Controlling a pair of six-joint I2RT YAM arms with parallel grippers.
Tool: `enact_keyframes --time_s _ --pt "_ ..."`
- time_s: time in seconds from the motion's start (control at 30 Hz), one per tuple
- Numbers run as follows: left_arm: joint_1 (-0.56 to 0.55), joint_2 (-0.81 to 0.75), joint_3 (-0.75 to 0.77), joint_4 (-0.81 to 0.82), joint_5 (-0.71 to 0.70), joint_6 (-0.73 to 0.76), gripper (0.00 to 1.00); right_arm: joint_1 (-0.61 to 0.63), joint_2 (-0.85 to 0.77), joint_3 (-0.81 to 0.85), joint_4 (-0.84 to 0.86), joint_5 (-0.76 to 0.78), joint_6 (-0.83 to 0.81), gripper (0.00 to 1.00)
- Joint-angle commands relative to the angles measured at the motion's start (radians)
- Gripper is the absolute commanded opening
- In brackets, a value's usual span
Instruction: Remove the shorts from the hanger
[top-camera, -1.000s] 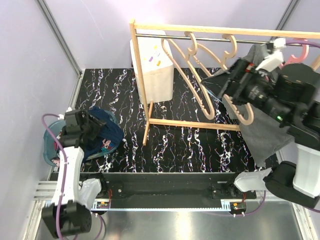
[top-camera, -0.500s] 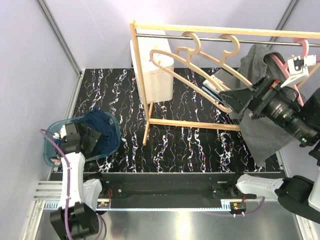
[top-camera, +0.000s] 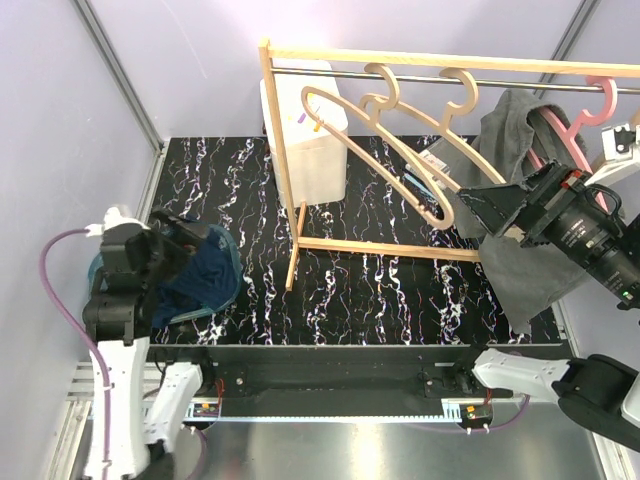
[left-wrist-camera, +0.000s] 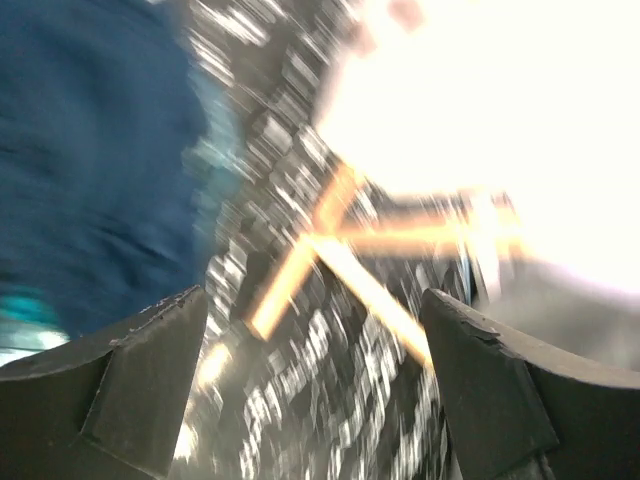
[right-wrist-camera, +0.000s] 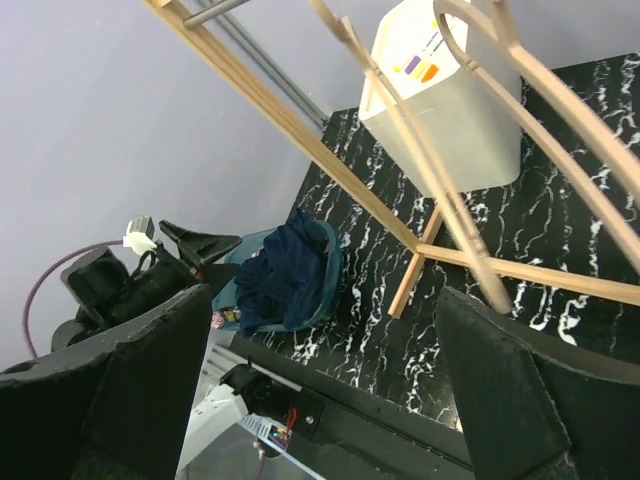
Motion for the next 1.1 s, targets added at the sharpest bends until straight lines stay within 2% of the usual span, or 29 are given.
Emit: enact_keyframes --time_s 0.0,0.03,0.07,0.13,0.17,0.27,0.37,0.47,0.5,0.6,0.83,0.97,1.07 --pt "-0.358 0.038 0.059 0.080 -0.013 -0.048 0.92 -0.004 0.114 0.148 -0.122 0.141 -0.054 1.00" --pt "-0.434 0.052 0.067 0.085 -0.098 -0.071 0.93 -0.004 0.135 0.176 -0.170 0.167 -0.084 1.00" --pt "-0.590 0.070 0.081 0.095 -0.141 -0.076 0.93 -0.005 0.155 0.202 -0.191 0.199 -0.097 1.00" --pt "-0.750 0.132 0.096 0.102 -0.270 -0.083 0.94 -0.005 0.214 0.269 -0.238 0.300 -0.144 1.00" --pt "-0.891 0.153 0.108 0.106 -0.306 -0.088 0.95 -0.004 0.229 0.282 -0.247 0.336 -0.161 1.00" --pt "-1.071 0.216 0.118 0.123 -0.378 -0.097 0.96 -0.004 0.299 0.299 -0.267 0.504 -0.212 1.00" --pt "-1.163 0.238 0.092 0.222 -0.328 -0.028 0.96 -0.010 0.345 0.294 -0.265 0.687 -0.244 1.00" --pt "-1.203 0.244 0.086 0.247 -0.248 0.082 0.96 -0.036 0.363 0.265 -0.207 0.784 -0.287 1.00" --pt "-1.205 0.236 0.082 0.249 -0.222 0.108 0.96 -0.098 0.360 0.209 -0.142 0.782 -0.320 1.00" --pt "-1.207 0.198 0.078 0.250 -0.136 0.185 0.96 -0.235 0.372 0.170 -0.087 0.729 -0.334 1.00" --pt "-1.207 0.063 0.000 0.250 -0.055 0.262 0.97 -0.289 0.393 0.246 -0.083 0.851 -0.399 1.00" --pt "-1.207 0.006 -0.016 0.237 -0.013 0.271 0.96 -0.369 0.272 -0.018 0.093 0.873 -0.469 0.98" --pt "-1.207 -0.009 0.057 0.145 -0.025 0.323 0.96 -0.456 0.231 -0.101 0.126 0.862 -0.453 0.97"
